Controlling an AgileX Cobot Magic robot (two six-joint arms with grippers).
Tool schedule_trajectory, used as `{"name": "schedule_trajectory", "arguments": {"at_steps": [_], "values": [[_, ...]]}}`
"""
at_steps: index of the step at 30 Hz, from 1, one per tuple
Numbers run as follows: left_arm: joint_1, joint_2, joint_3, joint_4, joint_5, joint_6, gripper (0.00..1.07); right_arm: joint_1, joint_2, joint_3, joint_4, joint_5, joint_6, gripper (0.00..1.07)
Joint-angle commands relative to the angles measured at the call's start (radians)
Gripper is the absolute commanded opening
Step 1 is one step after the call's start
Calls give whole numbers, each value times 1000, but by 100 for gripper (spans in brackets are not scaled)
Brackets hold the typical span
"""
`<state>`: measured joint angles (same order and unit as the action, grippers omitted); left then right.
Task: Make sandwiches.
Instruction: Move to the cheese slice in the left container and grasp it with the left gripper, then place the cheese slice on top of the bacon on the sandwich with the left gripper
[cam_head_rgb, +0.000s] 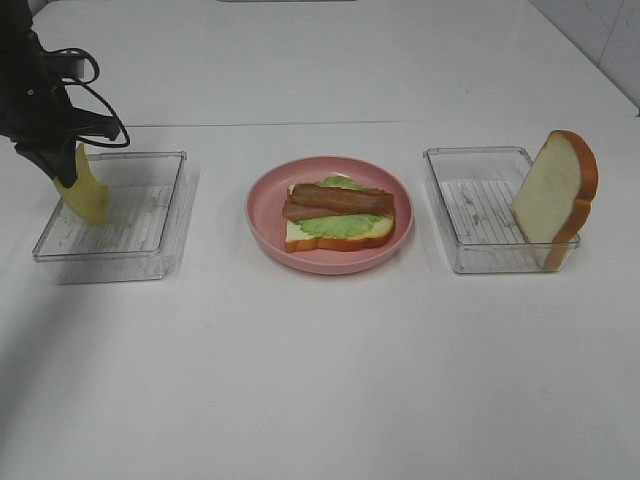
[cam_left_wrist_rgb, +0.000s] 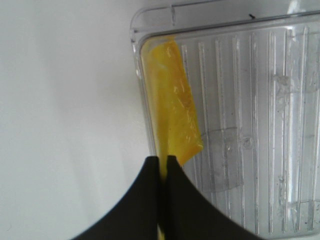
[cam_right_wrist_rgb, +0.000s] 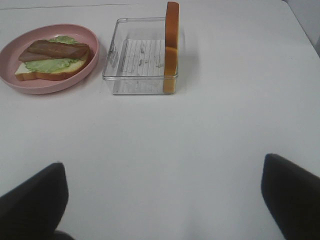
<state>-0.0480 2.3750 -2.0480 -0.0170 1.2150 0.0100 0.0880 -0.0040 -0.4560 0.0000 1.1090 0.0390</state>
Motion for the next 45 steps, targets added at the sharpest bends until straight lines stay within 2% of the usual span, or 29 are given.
{"name": "schedule_trajectory", "arguments": {"at_steps": [1,14,22,25,27,30,31,33,34,35,37,40,42,43,45], "values": [[-5,-10,-2,17,65,-10,0,-1,-30,3,-5,-9,-6,98],[-5,-141,0,6,103,-10,0,-1,-30,3,-5,-9,-6,98],[-34,-272,0,-107,102,-10,0,-1,-30,3,-5,-9,-6,98],[-74,-290,0,-158,102,9,0,-1,-30,3,-5,-9,-6,98],[-137,-289,0,-238,89,57,0,-1,-30,3,-5,-9,-6,98],[-154,-289,0,-257,76,57,0,-1,-30,3,-5,-9,-6,98],[-181,-289,0,-301,36,57,0,-1,-30,3,-5,-9,-6,98],[-197,-288,0,-319,20,57,0,-1,-30,3,-5,-9,-6,98],[-232,-284,0,-361,-20,62,0,-1,-30,3,-5,-9,-6,98],[-232,-284,0,-361,-20,62,0,-1,-30,3,-5,-9,-6,98],[-300,-262,-1,-428,-96,78,0,-1,-30,3,-5,-9,-6,98],[-319,-249,-1,-436,-115,85,0,-1,-30,3,-5,-9,-6,98],[-368,-212,-1,-460,-165,96,0,-1,-30,3,-5,-9,-6,98],[-368,-212,-1,-460,-165,96,0,-1,-30,3,-5,-9,-6,98],[-413,-145,-1,-522,-252,113,0,-1,-30,3,-5,-9,-6,98]]}}
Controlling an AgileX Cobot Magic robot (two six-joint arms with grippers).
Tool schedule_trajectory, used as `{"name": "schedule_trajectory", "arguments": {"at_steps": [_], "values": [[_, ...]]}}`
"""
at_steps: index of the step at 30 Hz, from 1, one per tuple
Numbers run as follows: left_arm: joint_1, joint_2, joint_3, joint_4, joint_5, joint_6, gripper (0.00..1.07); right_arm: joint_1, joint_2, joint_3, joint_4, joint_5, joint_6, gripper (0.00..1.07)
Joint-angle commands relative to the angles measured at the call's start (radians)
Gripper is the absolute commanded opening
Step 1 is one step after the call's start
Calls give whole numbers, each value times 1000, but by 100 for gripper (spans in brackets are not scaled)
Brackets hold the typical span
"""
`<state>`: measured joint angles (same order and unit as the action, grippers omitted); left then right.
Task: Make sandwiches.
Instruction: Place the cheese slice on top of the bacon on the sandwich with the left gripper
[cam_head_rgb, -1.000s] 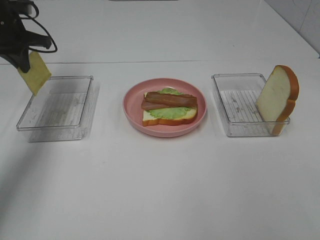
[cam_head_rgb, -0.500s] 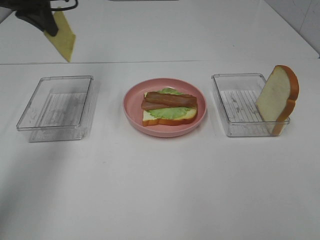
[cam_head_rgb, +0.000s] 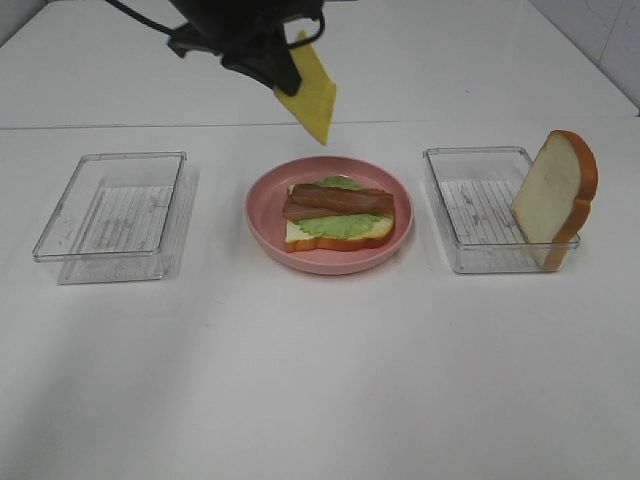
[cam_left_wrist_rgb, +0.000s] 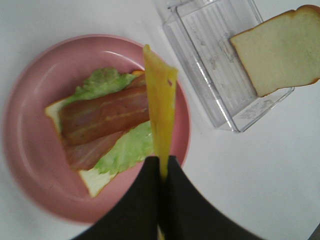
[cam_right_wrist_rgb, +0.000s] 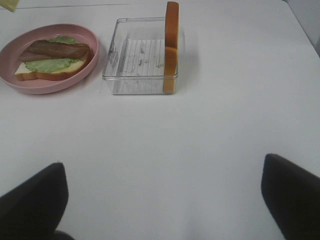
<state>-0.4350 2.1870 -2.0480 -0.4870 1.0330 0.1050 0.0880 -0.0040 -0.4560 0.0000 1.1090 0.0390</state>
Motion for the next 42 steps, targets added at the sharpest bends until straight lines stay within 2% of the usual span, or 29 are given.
{"name": "schedule_trajectory", "arguments": {"at_steps": [1,2,9,15,22,30,31,32,33,34,35,36,42], "values": [[-26,43,-1,-52,-70,18,0,-1,-30,3,-5,-9,-6,98],[-44,78,-1,-79,-111,25,0,-1,-30,3,-5,-9,-6,98],[-89,149,-1,-97,-196,21,0,-1,-30,3,-5,-9,-6,98],[-90,196,-1,-158,-212,21,0,-1,-30,3,-5,-9,-6,98],[-90,223,-1,-162,-197,13,0,-1,-30,3,-5,-9,-6,98],[-90,225,-1,-72,-167,-30,0,-1,-30,3,-5,-9,-6,98],[-90,225,-1,-27,-148,-52,0,-1,-30,3,-5,-9,-6,98],[-90,225,-1,-27,-148,-52,0,-1,-30,3,-5,-9,-6,98],[-90,225,-1,41,-132,-86,0,-1,-30,3,-5,-9,-6,98],[-90,225,-1,41,-132,-86,0,-1,-30,3,-5,-9,-6,98],[-90,225,-1,112,-122,-120,0,-1,-30,3,-5,-9,-6,98],[-90,225,-1,134,-120,-130,0,-1,-30,3,-5,-9,-6,98],[-90,225,-1,164,-124,-137,0,-1,-30,3,-5,-9,-6,98]]}}
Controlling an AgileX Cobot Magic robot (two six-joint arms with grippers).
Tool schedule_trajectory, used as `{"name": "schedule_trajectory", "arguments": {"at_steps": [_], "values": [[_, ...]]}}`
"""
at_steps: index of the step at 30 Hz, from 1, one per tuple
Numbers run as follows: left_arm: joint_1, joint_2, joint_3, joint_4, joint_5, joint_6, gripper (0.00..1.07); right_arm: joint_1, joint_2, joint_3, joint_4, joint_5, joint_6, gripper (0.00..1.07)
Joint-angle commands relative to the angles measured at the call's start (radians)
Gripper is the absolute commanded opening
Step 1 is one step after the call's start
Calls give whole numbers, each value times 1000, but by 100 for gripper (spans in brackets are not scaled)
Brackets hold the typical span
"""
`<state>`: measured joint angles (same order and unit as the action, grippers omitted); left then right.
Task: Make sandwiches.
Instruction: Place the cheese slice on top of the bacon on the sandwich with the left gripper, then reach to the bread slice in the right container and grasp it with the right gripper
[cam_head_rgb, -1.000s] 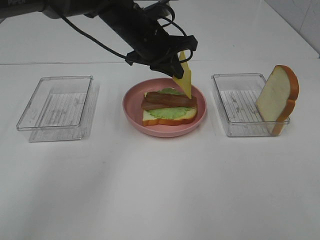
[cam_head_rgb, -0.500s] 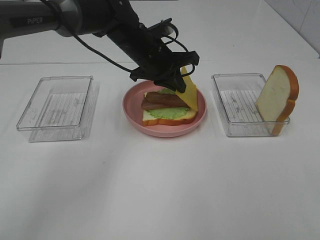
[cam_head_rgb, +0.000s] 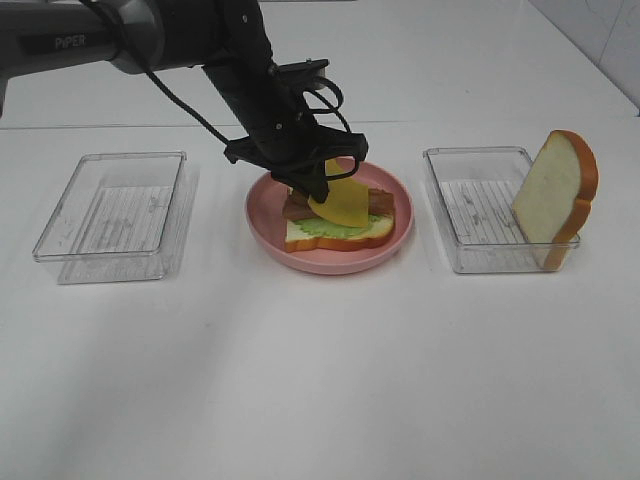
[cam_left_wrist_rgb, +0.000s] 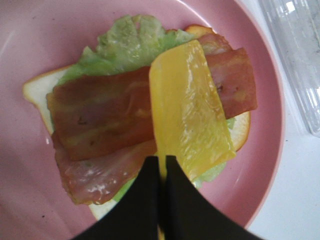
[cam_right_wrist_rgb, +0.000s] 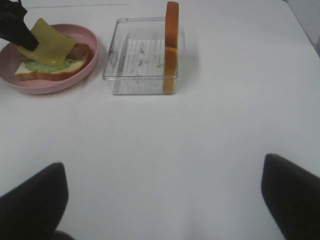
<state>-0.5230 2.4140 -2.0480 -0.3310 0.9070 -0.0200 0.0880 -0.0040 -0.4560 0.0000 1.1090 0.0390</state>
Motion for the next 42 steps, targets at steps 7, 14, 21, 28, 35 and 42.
{"name": "schedule_trajectory", "arguments": {"at_steps": [7,14,21,28,35,42], "values": [[-2,-2,-1,30,-2,-8,11,-1,-30,3,-5,-9,-6,98],[-2,-49,-2,159,35,-19,102,-1,-30,3,-5,-9,-6,98],[1,-151,-2,181,95,-19,102,-1,-30,3,-5,-9,-6,98],[55,-222,-2,240,204,-19,101,-1,-28,3,-5,-9,-6,98],[299,-248,-1,300,412,20,100,-1,-28,3,-5,-9,-6,98],[472,-286,0,289,409,42,100,-1,-28,3,-5,-9,-6,98]]}}
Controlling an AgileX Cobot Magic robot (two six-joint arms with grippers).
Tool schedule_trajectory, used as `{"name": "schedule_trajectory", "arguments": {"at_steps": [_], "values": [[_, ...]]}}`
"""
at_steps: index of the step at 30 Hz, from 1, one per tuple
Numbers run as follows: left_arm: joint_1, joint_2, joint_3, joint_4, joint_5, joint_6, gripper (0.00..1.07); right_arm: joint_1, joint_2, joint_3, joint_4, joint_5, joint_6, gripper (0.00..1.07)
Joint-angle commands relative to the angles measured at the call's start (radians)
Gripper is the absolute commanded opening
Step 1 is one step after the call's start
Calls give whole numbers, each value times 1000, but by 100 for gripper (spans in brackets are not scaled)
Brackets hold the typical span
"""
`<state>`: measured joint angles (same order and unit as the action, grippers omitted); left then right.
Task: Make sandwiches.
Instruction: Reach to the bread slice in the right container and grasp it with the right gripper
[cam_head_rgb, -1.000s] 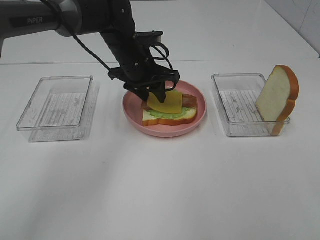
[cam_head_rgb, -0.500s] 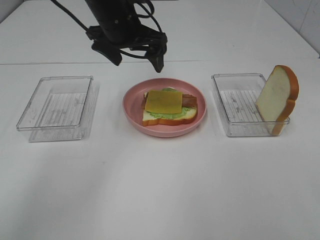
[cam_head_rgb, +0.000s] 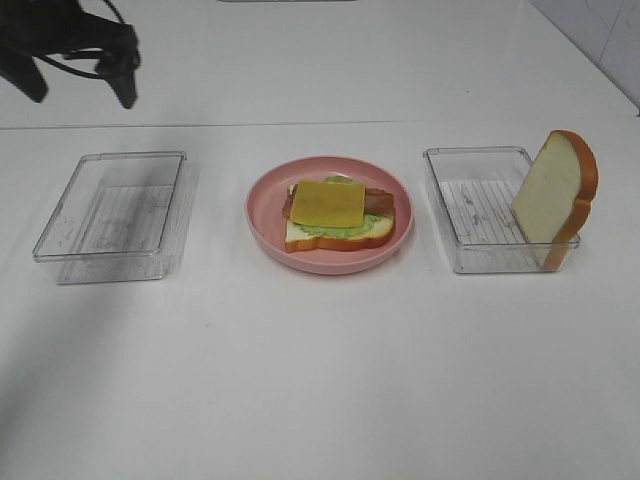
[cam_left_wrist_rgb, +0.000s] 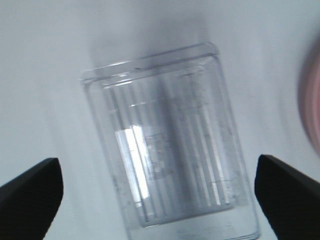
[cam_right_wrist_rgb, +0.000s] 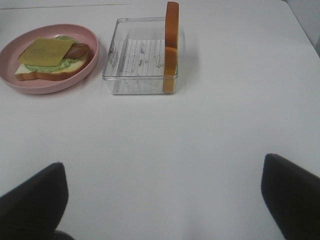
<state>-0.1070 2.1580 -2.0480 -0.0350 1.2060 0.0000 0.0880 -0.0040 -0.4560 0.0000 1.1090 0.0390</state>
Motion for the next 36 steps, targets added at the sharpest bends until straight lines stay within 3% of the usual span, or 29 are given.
{"name": "schedule_trajectory", "arguments": {"at_steps": [1,2,6,13,15,17,18,19,21,22,25,26,27,29,30,31,32,34,36], "values": [[83,-36,0,-12,111,23,100,-1,-28,3,-5,-9,-6,98],[130,-41,0,-23,112,30,100,-1,-28,3,-5,-9,-6,98],[162,-61,16,-29,112,49,100,-1,-28,3,-5,-9,-6,98],[166,-188,181,-11,78,78,100,-1,-28,3,-5,-9,-6,98],[166,-288,301,-19,15,80,99,-1,-28,3,-5,-9,-6,98],[166,-328,351,-23,-3,81,99,-1,-28,3,-5,-9,-6,98],[166,-409,443,-23,-44,82,98,-1,-28,3,-5,-9,-6,98],[166,-409,443,-23,-44,82,98,-1,-28,3,-5,-9,-6,98],[166,-549,594,-23,-102,84,98,-1,-28,3,-5,-9,-6,98],[166,-549,594,-23,-102,84,98,-1,-28,3,-5,-9,-6,98],[166,-769,802,-23,-157,89,98,-1,-28,3,-5,-9,-6,98],[166,-769,802,-23,-157,89,98,-1,-28,3,-5,-9,-6,98],[166,-873,886,-24,-166,89,98,-1,-28,3,-5,-9,-6,98],[166,-920,921,-24,-167,92,98,-1,-28,3,-5,-9,-6,98],[166,-1037,1004,-26,-166,99,98,-1,-28,3,-5,-9,-6,98],[166,-1037,1004,-26,-166,99,98,-1,-28,3,-5,-9,-6,98],[166,-1156,1075,-27,-165,103,98,-1,-28,3,-5,-9,-6,98],[166,-1216,1113,-27,-164,103,98,-1,-28,3,-5,-9,-6,98],[166,-1371,1213,-27,-164,105,98,-1,-28,3,-5,-9,-6,98]]}}
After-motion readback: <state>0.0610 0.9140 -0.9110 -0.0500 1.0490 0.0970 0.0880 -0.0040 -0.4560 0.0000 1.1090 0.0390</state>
